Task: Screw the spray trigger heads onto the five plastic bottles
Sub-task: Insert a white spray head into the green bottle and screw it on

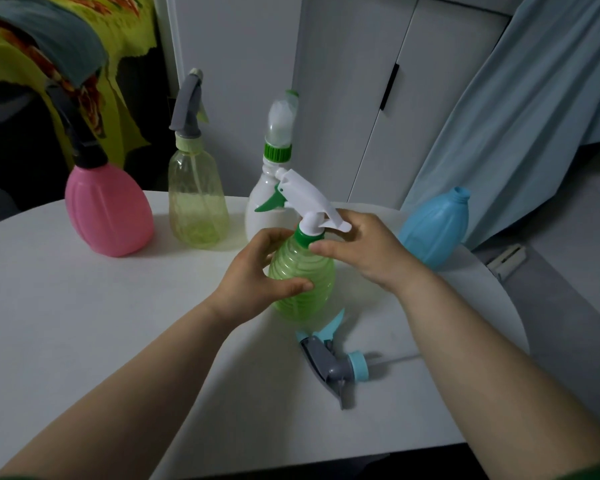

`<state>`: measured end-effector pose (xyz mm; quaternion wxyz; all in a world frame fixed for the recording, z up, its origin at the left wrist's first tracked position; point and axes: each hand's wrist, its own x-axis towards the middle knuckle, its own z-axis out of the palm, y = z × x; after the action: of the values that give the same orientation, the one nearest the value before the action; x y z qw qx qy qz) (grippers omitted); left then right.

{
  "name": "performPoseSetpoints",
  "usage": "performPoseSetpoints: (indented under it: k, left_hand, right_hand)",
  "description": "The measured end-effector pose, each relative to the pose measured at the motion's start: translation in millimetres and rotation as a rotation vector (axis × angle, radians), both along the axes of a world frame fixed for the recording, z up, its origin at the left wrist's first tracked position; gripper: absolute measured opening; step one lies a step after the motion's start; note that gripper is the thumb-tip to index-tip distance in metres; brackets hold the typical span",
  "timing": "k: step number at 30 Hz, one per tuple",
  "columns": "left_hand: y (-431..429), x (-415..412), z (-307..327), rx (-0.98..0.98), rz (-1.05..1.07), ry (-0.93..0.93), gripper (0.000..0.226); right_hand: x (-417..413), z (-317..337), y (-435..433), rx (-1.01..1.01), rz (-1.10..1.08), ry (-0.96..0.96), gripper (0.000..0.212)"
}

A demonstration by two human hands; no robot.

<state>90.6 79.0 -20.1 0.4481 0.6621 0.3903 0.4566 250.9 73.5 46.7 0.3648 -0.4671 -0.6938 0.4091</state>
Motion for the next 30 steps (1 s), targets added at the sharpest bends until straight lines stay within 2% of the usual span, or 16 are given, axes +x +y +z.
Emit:
performPoseSetpoints:
  k: [6,13,16,18,20,25,30]
  left_hand:
    - [-2.3,1.9,-0.1,-0.004,0.004,0.002,0.056]
    - [-1.4,-2.4,5.6,-0.057,-0.066,0.075,0.057]
    - [-10.5,-8.8,-5.1,-0.092,0.079,0.086,0.060]
    - [-17.9,-15.2,-16.1,-0.056,0.178,0.175,0.052]
    - [-20.9,-18.8,-24.8,0.008,0.204,0.349,0.045]
    - [-15.2,-11.5,-36.9,0.172,0.102,0.814,0.048]
    - [-12.3,-10.2,-44.0,0.210,0.114,0.864,0.048]
  right_hand:
    - [-5.9,-18.1,-6.7,0.097,-0.149,0.098,0.035]
    - [-4.7,-9.2,-6.7,0.017,-0.129,-0.009,0.033]
    - [3.9,-3.4,1.2,0.037,-0.265,0.018,0.032]
    - [16.8,2.8,12.1,0.107,-0.407,0.061,0.029]
    - [30.8,7.2,25.6,0.176,-0.532,0.028,0.028]
    - [45.1,4.2,55.3,0.230,-0.665,-0.098,0.031]
    - [36.7,-5.9,75.2,0.209,-0.644,-0.171,0.025]
